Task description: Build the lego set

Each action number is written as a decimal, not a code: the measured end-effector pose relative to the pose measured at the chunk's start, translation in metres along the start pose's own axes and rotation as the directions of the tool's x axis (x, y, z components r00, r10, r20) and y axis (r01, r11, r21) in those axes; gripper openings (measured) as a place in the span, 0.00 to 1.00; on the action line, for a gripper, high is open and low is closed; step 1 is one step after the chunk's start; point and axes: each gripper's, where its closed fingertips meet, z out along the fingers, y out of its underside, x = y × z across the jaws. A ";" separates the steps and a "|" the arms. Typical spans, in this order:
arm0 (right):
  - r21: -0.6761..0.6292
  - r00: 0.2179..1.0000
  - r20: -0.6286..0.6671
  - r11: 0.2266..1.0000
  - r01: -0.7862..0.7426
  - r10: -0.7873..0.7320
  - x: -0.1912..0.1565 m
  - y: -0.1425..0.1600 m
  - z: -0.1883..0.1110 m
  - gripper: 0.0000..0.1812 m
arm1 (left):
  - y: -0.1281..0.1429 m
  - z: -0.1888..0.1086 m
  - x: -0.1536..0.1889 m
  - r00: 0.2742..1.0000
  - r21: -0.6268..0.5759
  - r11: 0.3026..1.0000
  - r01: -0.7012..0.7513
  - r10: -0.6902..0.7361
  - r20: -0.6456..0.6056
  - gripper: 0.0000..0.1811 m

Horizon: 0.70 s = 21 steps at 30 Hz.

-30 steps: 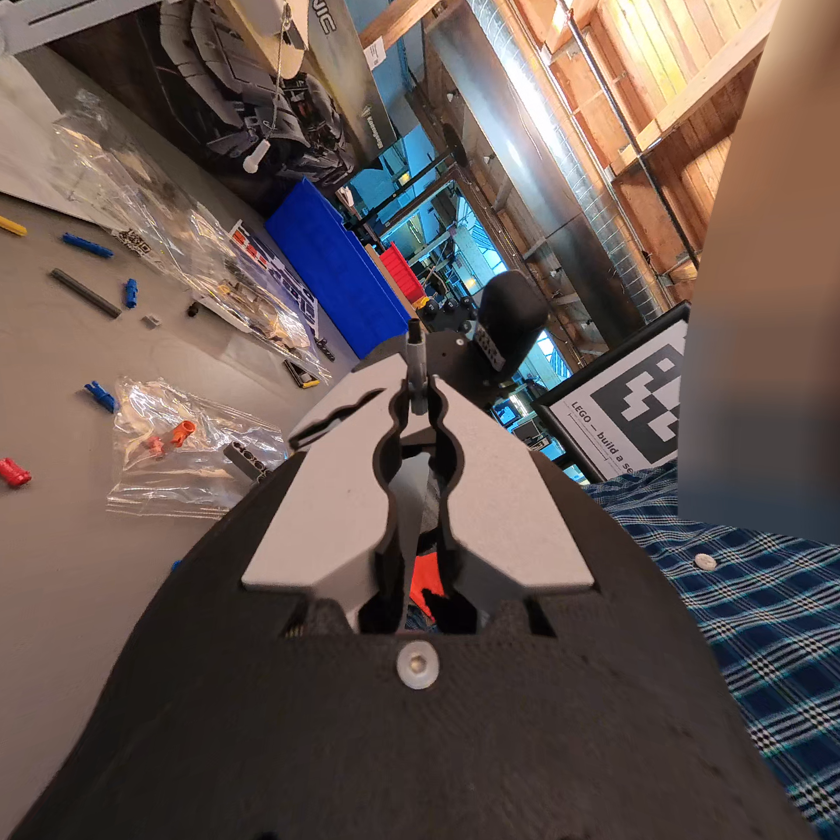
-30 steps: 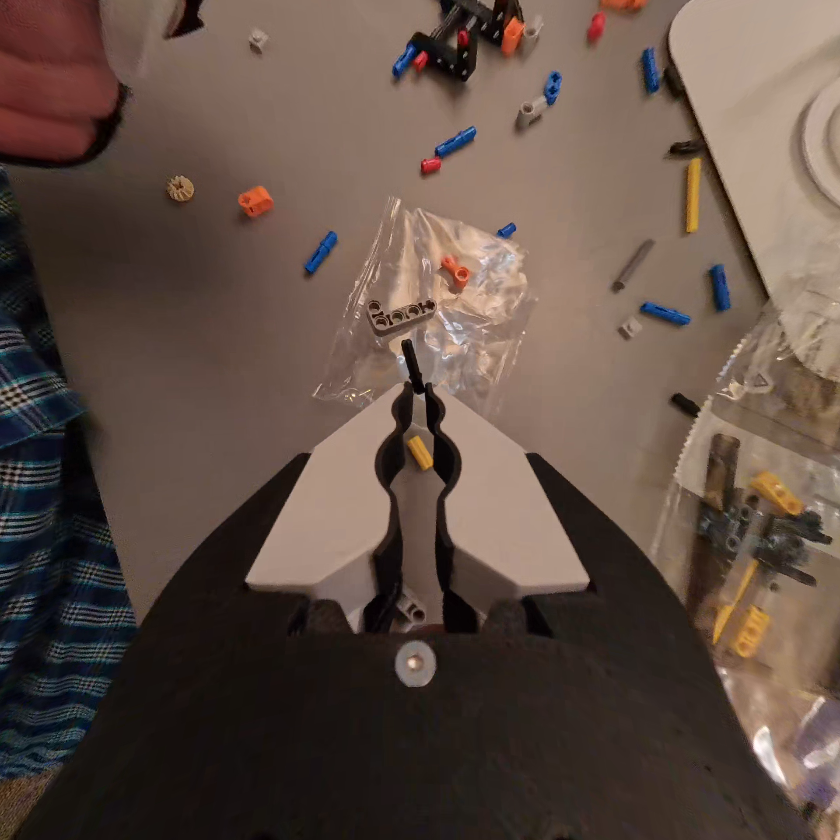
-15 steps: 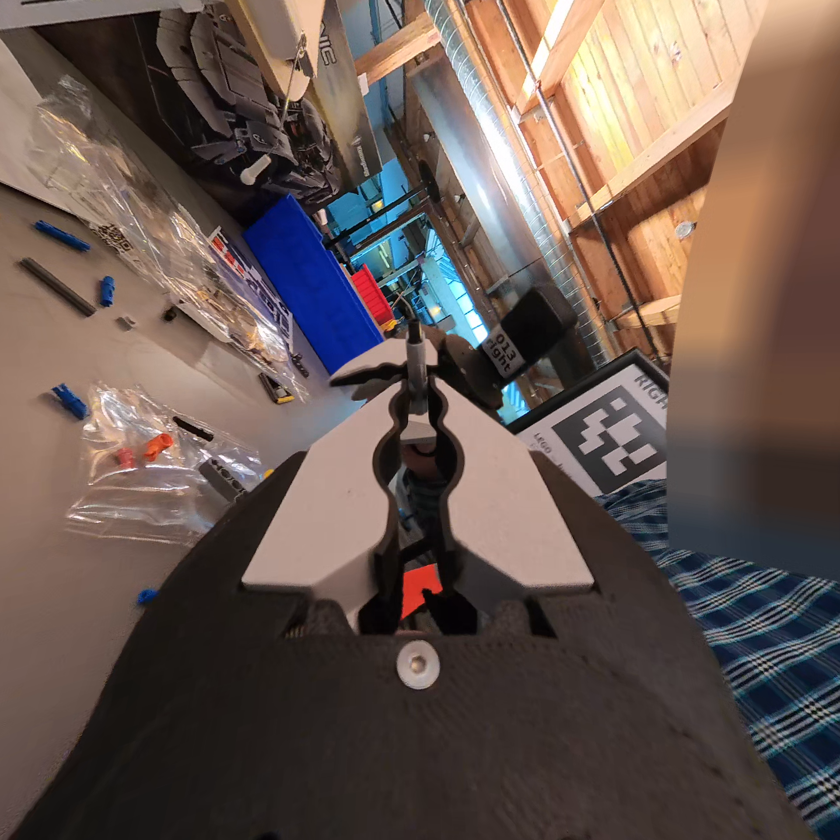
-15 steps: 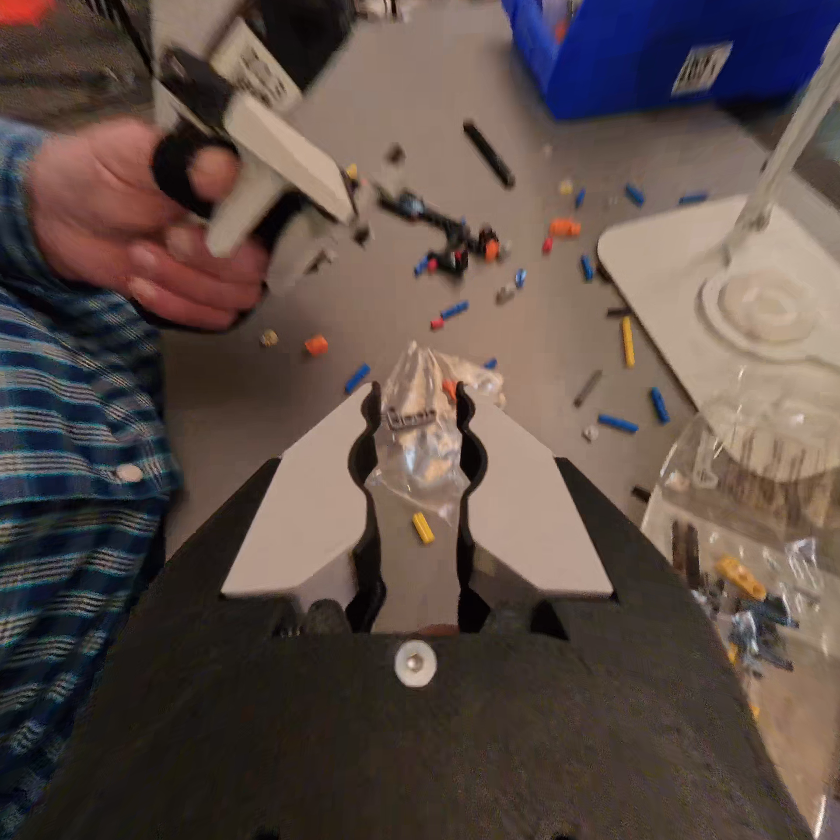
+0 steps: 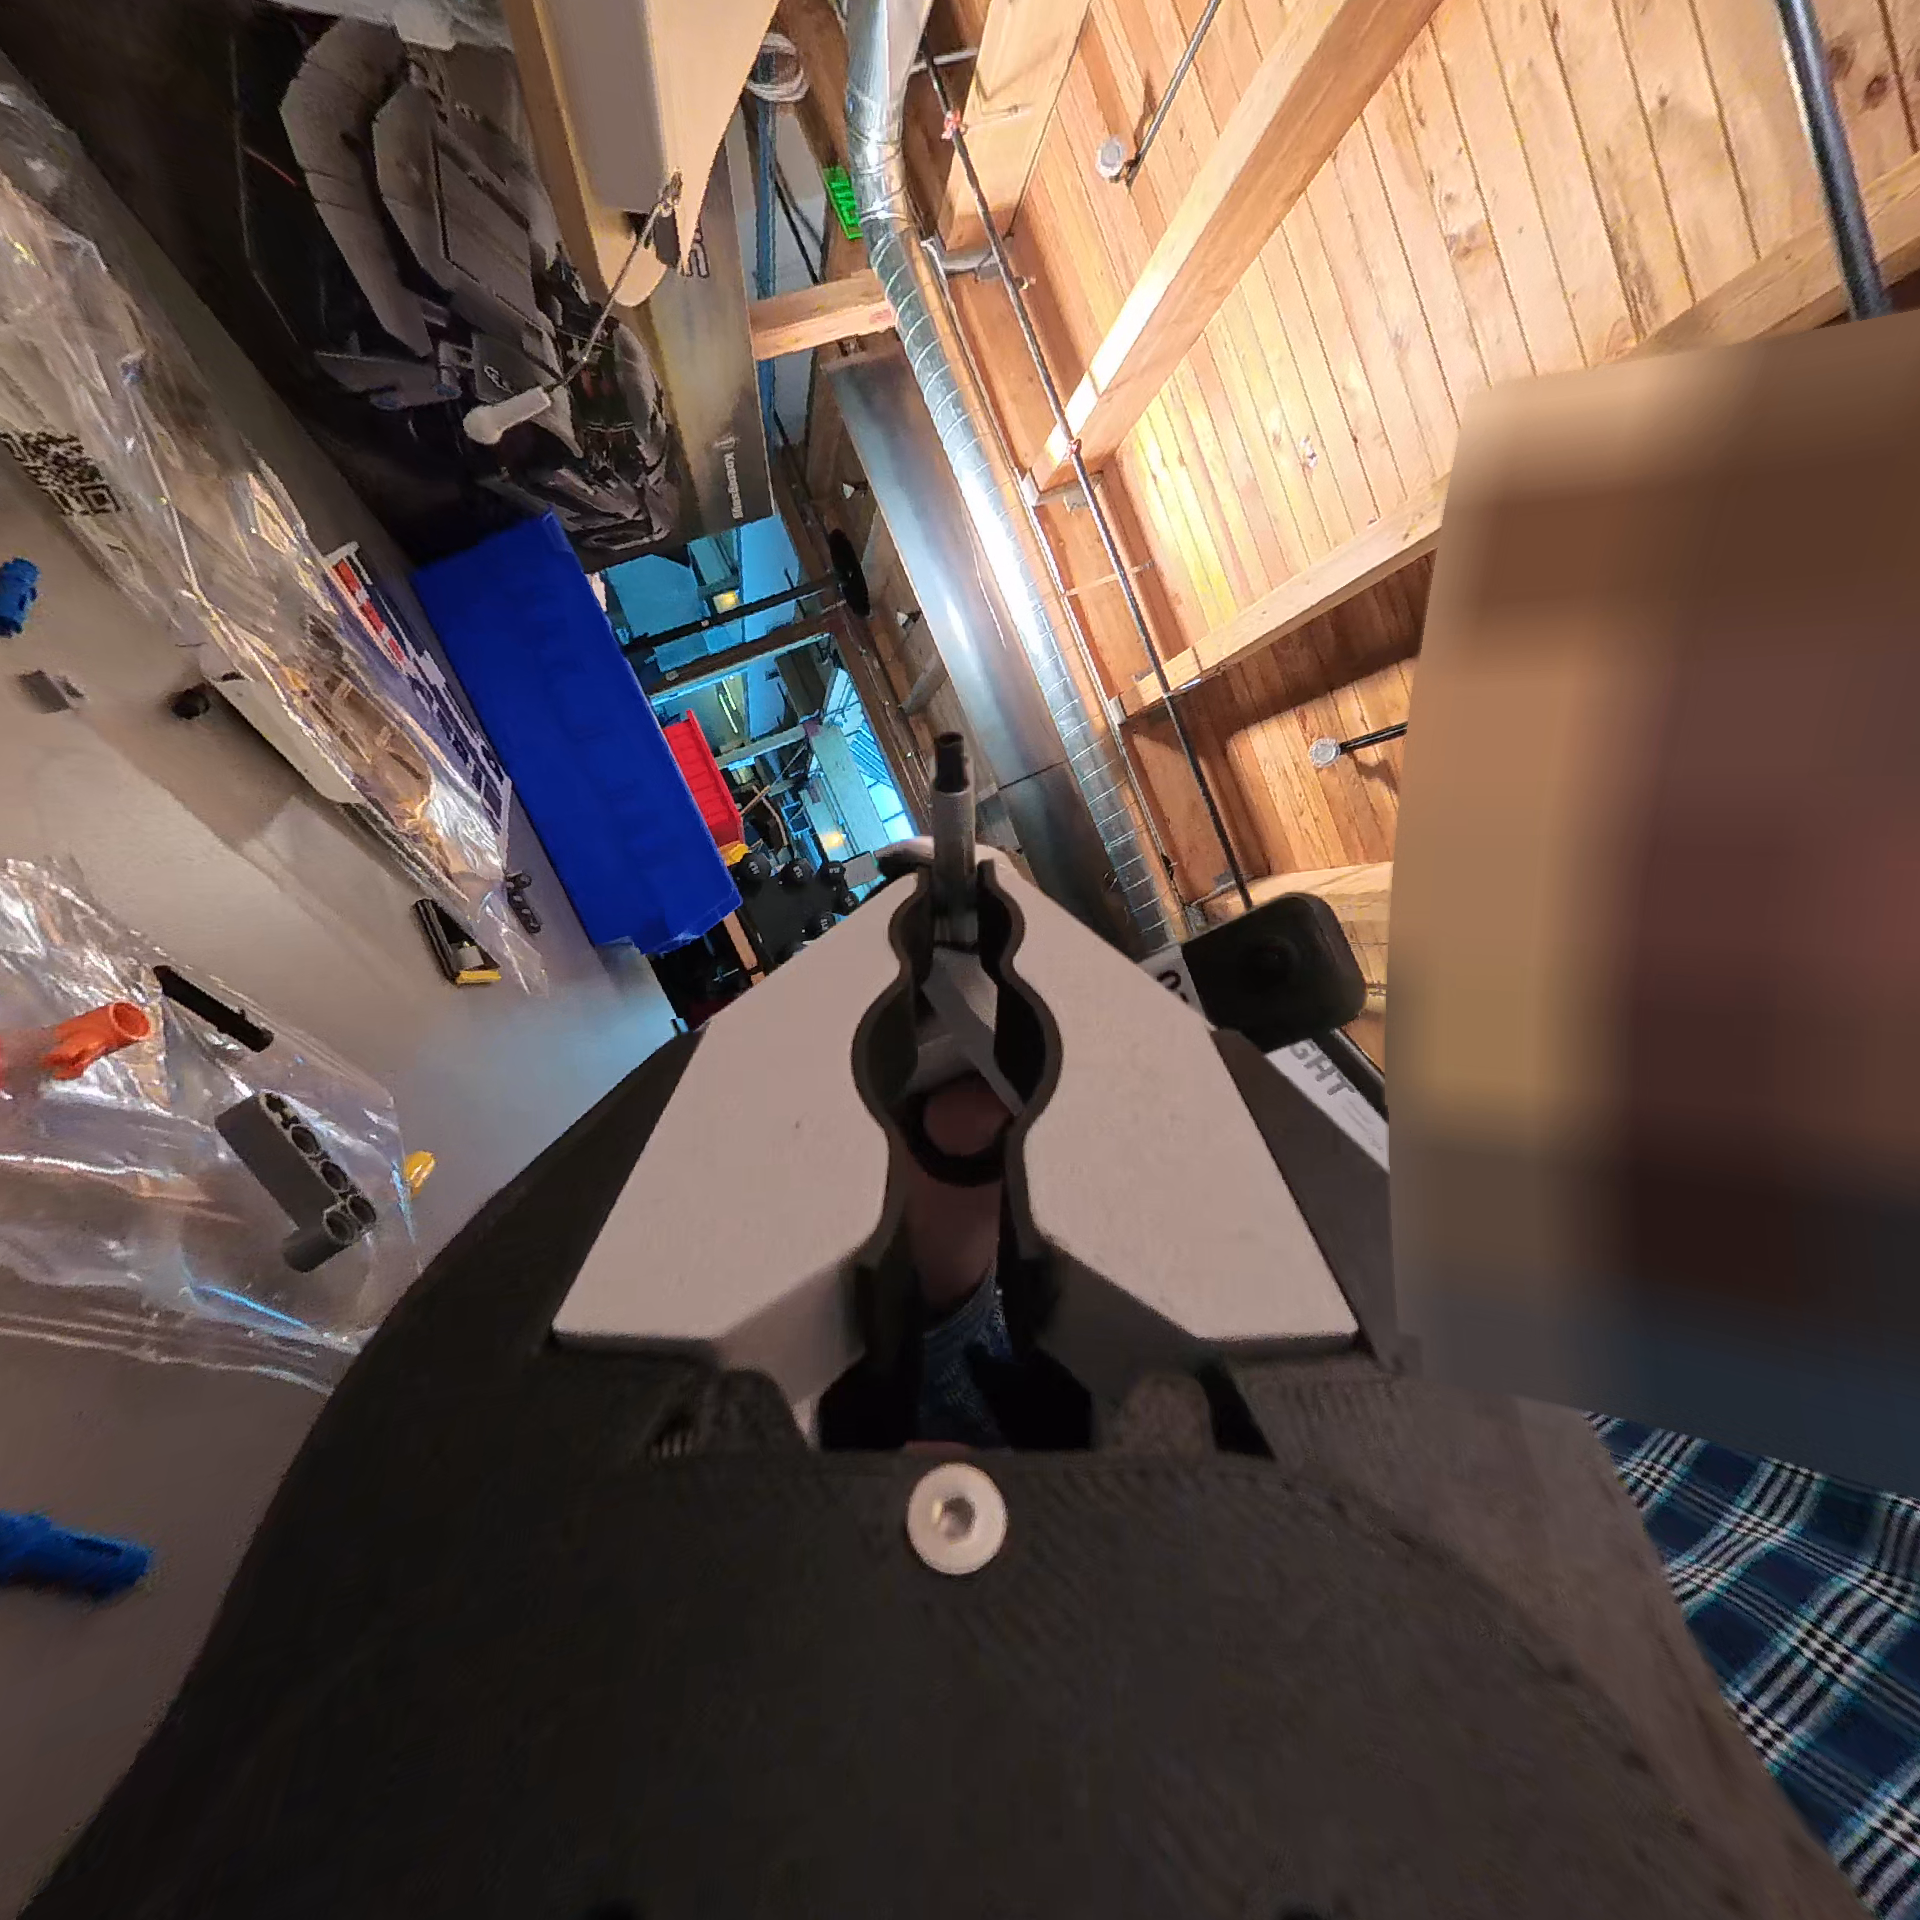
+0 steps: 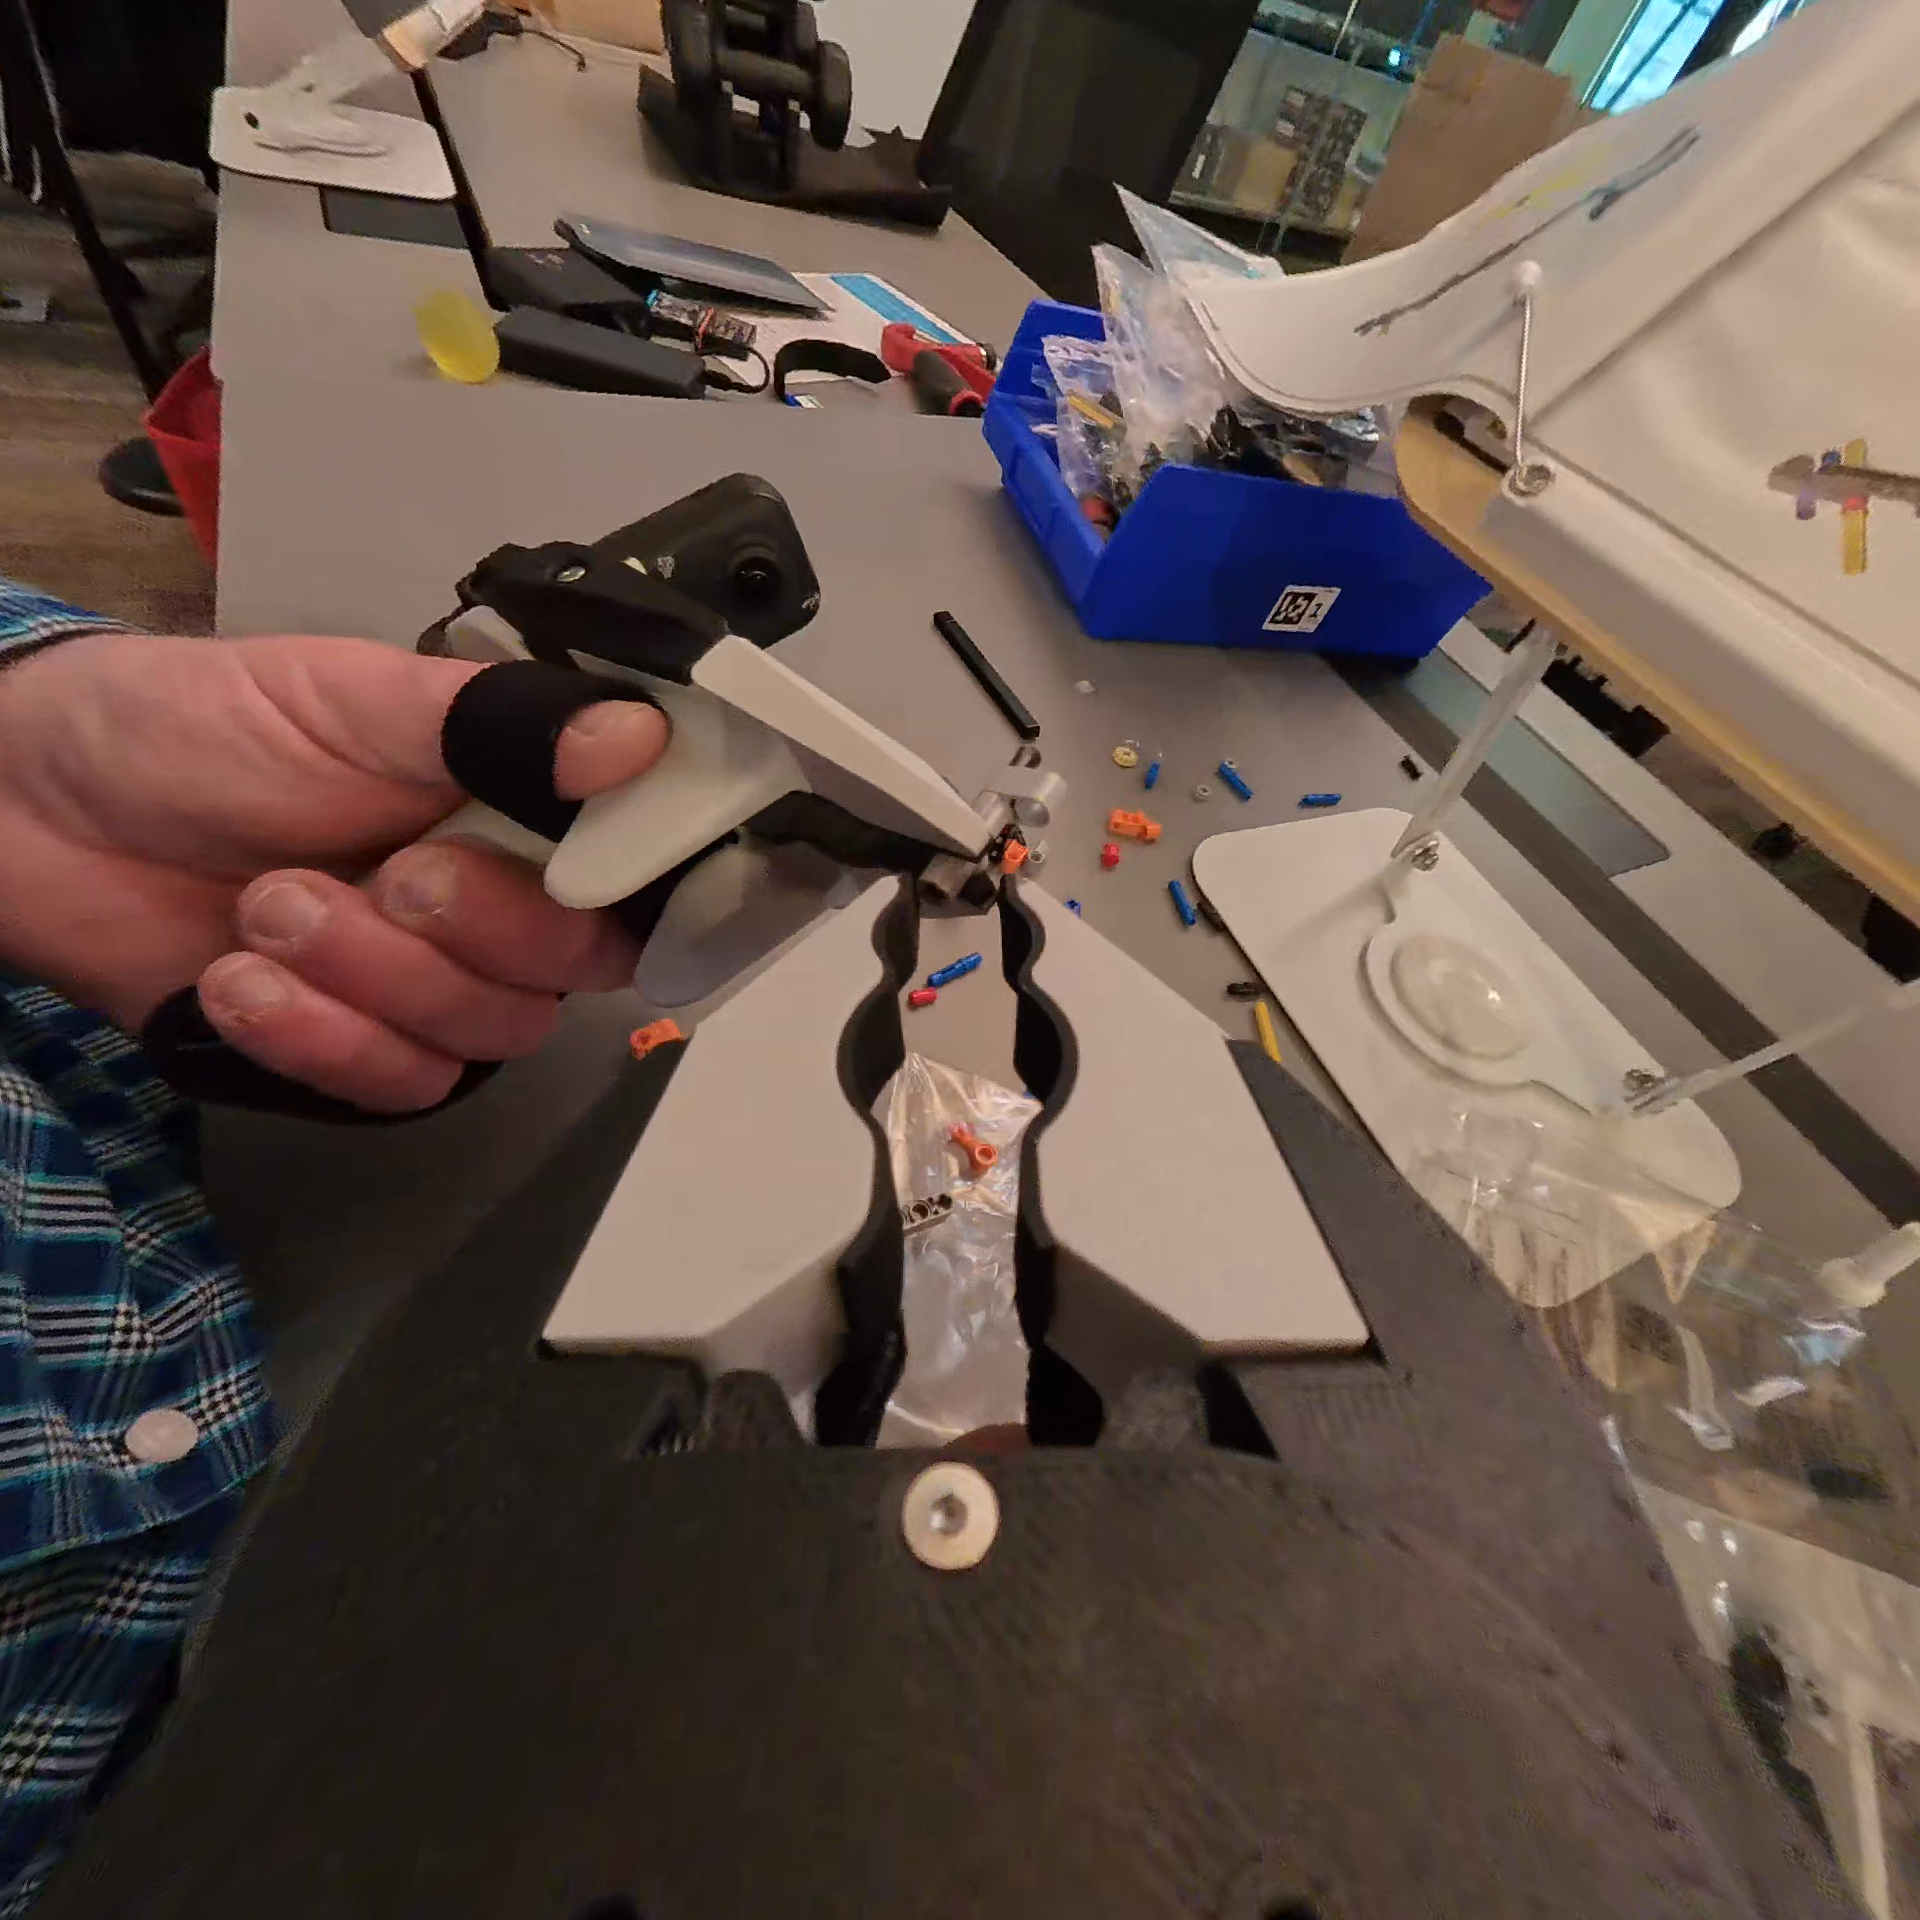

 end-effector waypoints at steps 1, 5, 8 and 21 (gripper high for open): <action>0.001 1.000 -0.004 1.000 0.019 -0.019 -0.001 -0.001 -0.001 0.07 | 0.001 0.000 0.001 1.000 -0.001 1.000 0.000 0.000 -0.003 0.03; -0.008 0.988 -0.057 0.989 0.147 -0.147 -0.001 -0.003 -0.004 0.06 | 0.002 -0.002 0.002 1.000 0.015 1.000 0.010 -0.009 -0.005 0.03; -0.035 0.969 -0.086 0.973 0.228 -0.230 -0.003 -0.002 -0.002 0.05 | 0.001 -0.005 0.001 1.000 0.026 0.999 0.025 -0.025 0.002 0.03; 0.051 0.995 -0.016 0.994 0.098 -0.097 0.000 -0.011 -0.002 0.01 | -0.005 -0.010 0.007 1.000 0.030 1.000 -0.002 0.001 0.016 0.12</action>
